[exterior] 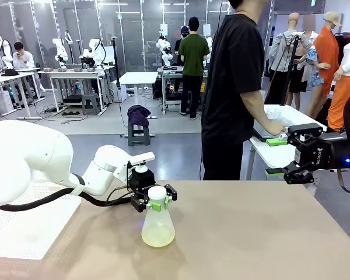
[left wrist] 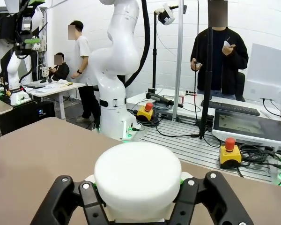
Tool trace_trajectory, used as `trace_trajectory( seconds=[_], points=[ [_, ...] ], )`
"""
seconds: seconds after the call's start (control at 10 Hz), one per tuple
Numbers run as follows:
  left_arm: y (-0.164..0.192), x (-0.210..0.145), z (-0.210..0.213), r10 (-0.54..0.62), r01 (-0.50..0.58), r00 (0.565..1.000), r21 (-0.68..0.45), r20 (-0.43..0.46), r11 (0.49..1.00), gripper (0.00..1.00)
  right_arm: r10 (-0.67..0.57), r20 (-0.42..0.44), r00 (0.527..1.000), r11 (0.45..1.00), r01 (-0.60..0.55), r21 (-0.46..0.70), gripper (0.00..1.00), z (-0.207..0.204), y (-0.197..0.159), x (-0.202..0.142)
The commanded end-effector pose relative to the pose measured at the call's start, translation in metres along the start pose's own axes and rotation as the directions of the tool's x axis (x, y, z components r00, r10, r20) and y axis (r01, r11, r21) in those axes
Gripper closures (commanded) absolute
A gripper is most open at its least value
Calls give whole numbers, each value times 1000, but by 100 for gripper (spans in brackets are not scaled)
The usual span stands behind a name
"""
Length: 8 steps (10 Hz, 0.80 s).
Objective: Prepare the solutions needed for the experiment.
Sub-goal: When the human places the Big flask in the center of the table, pick up the Big flask and place it in the left Organizing basket.
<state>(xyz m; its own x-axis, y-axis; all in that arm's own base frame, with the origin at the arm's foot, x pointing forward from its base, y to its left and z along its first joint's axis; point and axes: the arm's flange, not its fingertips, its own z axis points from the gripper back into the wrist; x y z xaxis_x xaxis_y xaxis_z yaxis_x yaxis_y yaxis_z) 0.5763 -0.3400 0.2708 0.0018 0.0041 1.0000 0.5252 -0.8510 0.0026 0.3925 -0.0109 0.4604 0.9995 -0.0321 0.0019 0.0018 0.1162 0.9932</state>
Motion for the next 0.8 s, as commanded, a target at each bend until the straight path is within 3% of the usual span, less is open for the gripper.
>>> trace_trajectory(
  seconds=[0.0,0.2,0.7],
  points=[
    [-18,25,-16,31,-31,998,-3,-52,1000,100,9,2,1000,1000,-9,11,17,1,2,0],
    [-26,50,-13,44,-46,996,-18,-75,999,100,9,2,1000,1000,-9,11,17,1,2,0],
    [-90,155,11,-8,42,966,126,-259,991,100,9,2,1000,1000,-9,11,17,1,2,0]
  ],
)
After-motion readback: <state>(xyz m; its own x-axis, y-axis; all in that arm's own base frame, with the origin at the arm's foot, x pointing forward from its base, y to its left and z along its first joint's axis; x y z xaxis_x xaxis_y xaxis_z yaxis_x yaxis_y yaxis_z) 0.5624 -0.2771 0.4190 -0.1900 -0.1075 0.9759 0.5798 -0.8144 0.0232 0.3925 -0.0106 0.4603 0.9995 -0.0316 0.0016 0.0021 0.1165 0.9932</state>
